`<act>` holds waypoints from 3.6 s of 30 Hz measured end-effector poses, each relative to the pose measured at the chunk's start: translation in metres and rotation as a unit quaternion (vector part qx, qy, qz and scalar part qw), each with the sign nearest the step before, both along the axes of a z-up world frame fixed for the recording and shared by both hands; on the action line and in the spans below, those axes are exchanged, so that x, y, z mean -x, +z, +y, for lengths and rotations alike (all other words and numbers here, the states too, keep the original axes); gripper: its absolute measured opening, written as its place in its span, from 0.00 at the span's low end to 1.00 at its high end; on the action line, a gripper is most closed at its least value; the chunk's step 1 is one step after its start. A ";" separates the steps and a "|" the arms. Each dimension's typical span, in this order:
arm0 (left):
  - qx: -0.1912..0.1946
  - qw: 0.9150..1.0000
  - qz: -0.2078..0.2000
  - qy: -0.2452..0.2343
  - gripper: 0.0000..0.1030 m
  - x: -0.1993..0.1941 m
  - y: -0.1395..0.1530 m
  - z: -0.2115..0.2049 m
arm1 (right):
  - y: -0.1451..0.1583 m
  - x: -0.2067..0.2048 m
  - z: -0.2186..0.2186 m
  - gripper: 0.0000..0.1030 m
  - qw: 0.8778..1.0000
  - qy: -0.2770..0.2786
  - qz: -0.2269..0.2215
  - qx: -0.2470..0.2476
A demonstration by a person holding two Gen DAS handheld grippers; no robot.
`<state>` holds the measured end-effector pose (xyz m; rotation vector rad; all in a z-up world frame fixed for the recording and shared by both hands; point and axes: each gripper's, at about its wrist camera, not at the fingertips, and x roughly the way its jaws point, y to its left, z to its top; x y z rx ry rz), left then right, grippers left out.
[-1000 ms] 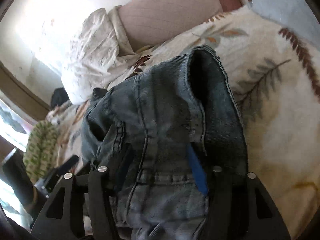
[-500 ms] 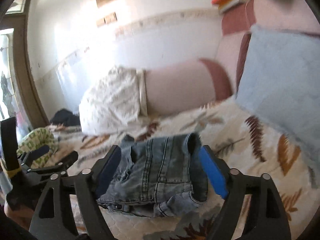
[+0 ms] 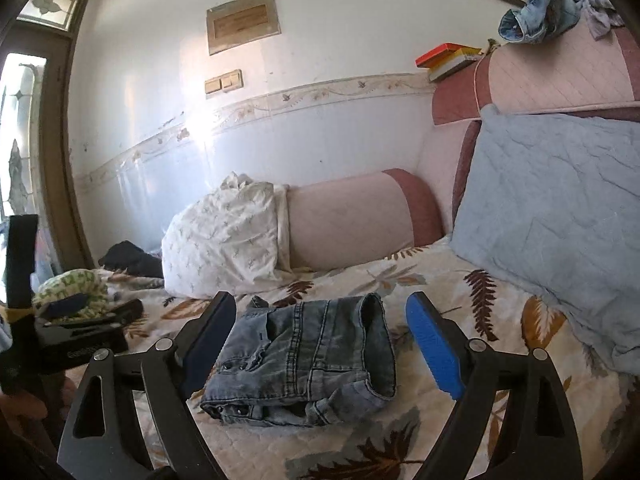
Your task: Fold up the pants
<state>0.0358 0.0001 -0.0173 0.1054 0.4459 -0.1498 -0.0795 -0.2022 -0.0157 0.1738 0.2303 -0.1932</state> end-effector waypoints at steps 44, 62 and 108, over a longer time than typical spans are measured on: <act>0.021 0.983 0.164 -0.080 1.00 -0.078 -0.093 -0.027 | -0.111 -0.135 -0.048 0.74 0.937 0.063 0.328 -0.101; -0.019 0.995 0.093 -0.041 1.00 -0.188 -0.078 -0.066 | -0.075 -0.233 -0.071 0.74 0.962 0.124 0.179 -0.165; -0.018 0.999 0.023 -0.018 1.00 0.008 -0.036 -0.002 | -0.041 -0.036 -0.035 0.85 0.991 0.022 0.105 -0.086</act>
